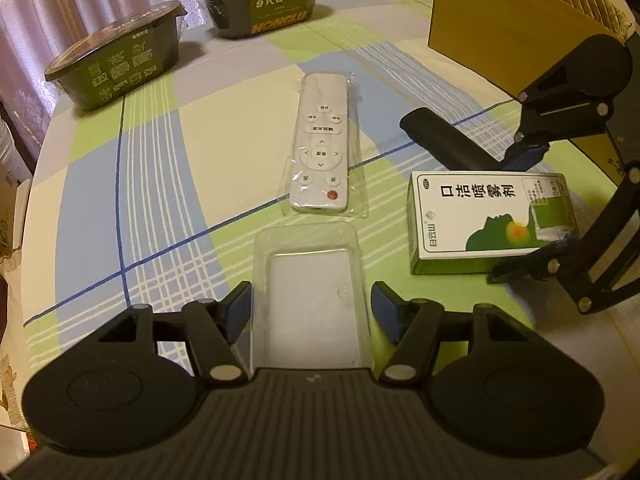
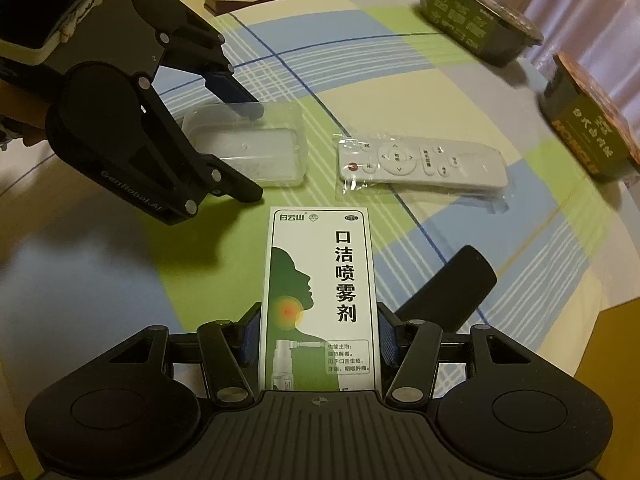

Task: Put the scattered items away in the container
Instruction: 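Lift and hold the spray box and plastic tray above the table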

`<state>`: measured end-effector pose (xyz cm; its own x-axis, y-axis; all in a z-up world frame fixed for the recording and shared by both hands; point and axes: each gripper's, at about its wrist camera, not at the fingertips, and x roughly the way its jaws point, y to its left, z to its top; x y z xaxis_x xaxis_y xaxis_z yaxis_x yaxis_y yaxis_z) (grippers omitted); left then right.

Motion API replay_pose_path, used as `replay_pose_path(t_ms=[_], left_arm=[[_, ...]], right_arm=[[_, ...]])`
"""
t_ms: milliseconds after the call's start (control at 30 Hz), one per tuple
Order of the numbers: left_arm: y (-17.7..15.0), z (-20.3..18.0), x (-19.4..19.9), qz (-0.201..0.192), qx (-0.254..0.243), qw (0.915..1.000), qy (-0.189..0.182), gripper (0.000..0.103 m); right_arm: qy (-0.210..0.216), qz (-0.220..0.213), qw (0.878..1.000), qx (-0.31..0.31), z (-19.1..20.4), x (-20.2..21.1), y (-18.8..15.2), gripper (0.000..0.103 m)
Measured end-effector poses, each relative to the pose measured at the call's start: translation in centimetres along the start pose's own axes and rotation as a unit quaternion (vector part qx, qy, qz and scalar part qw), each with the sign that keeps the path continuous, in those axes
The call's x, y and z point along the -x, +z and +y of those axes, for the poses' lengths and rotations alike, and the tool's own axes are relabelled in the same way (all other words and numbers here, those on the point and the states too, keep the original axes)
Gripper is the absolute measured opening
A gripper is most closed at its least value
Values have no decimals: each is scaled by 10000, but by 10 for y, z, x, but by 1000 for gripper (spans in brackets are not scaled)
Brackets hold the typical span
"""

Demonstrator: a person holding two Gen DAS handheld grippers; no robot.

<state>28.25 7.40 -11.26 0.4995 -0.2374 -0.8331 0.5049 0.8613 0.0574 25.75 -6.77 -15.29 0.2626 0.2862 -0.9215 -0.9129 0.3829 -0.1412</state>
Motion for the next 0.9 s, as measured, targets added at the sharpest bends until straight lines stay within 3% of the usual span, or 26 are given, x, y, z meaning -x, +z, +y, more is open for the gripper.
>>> replay_pose_path(t_ms=[900], left_arm=[[-1, 1, 0, 10, 9, 10000, 2, 64]], right_arm=[[-171, 92, 9978, 641, 9, -11, 12, 59]])
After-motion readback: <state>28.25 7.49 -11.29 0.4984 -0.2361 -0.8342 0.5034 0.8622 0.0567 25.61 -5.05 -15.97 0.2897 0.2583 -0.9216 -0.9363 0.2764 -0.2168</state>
